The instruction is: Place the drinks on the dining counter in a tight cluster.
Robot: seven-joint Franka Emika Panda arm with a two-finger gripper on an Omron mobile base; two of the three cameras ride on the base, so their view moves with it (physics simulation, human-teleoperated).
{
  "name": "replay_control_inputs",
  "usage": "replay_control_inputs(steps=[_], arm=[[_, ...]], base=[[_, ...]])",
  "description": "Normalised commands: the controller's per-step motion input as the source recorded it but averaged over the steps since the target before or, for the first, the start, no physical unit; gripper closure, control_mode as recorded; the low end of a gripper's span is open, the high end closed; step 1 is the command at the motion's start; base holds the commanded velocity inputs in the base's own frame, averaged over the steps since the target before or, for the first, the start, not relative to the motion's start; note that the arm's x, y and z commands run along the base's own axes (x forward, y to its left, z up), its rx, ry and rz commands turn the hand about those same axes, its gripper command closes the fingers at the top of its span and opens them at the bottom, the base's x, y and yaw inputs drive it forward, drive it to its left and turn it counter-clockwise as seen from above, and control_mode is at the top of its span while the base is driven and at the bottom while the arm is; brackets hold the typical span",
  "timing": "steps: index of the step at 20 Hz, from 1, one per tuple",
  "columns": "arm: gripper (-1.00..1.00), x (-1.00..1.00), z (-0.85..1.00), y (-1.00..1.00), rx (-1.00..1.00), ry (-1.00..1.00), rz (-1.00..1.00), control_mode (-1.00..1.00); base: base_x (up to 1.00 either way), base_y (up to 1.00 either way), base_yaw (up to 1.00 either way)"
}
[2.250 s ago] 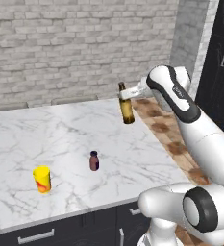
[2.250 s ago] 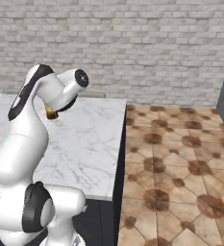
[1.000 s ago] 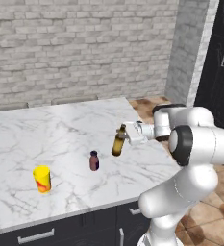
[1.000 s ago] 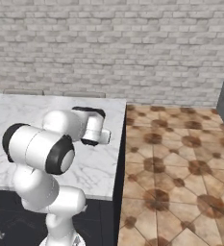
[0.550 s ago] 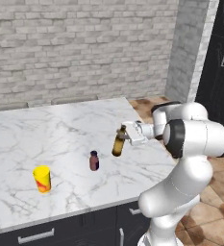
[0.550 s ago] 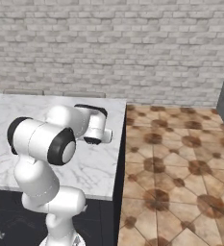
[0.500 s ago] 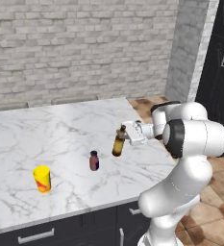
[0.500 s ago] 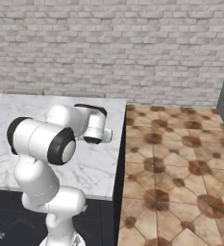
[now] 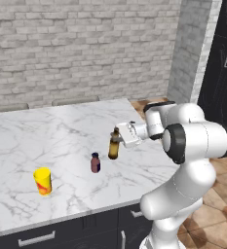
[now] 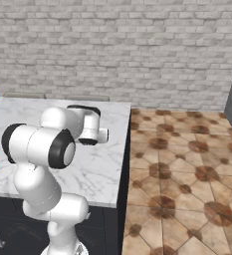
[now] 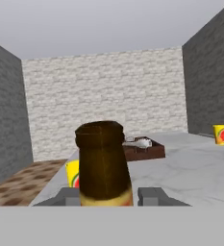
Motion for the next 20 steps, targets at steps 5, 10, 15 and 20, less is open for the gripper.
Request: replay_control_inputs(steps=[5,10,15,20], arm=[[1.00,0.00,-0.04,0.14,-0.02,0.00,0.00,-1.00],[1.00,0.00,-0.11,0.00,0.00,0.00,0.00,-1.00],[1.00,0.00,-0.28,0.00,0.00,0.00,0.00,-1.00],[1.00,0.00,-0.23,0.00,0.00,0.00,0.00,-1.00]], base=[[0.00,0.00,0.00],[0.00,0.00,0.00],[0.00,0.00,0.00],[0.00,0.00,0.00]])
